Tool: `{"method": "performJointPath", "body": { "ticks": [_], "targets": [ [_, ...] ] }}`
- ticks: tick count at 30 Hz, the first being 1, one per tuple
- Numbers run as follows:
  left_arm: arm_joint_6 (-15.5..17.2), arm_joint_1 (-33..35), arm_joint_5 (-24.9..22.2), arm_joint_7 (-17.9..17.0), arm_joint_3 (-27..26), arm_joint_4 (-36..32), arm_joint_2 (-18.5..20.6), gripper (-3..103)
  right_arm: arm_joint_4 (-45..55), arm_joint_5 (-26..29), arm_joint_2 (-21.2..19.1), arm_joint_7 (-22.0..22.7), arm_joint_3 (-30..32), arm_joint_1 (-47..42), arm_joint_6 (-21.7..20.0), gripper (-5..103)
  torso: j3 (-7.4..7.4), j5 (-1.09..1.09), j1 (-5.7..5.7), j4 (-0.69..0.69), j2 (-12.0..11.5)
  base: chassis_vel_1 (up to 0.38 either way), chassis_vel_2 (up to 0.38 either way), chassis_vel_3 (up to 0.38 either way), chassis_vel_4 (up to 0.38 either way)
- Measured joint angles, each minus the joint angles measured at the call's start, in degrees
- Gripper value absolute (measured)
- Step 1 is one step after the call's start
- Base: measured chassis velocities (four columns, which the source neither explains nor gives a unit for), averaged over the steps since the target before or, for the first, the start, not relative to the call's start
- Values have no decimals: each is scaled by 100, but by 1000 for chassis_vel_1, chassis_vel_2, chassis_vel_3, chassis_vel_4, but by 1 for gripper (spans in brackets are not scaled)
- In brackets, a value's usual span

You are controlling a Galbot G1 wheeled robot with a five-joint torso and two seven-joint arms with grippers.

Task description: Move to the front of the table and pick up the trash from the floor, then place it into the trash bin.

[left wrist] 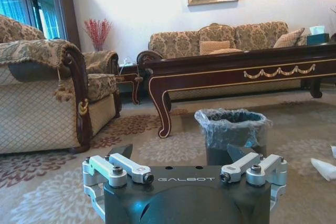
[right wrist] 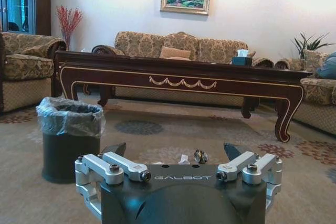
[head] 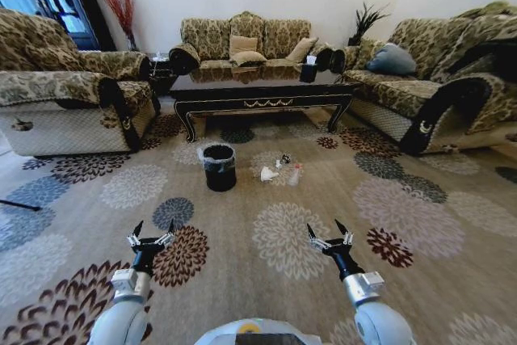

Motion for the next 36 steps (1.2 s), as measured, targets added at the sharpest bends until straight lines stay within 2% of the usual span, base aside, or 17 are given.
{"method": "performJointPath", "body": {
  "ticks": [36],
  "targets": [
    [23, 117, -3, -67, -73, -39, -45, 100, 15, -176, 74, 6, -61, -62, 76, 100, 1, 0, 0, 1, 1, -171, 178, 176, -178]
  ]
}}
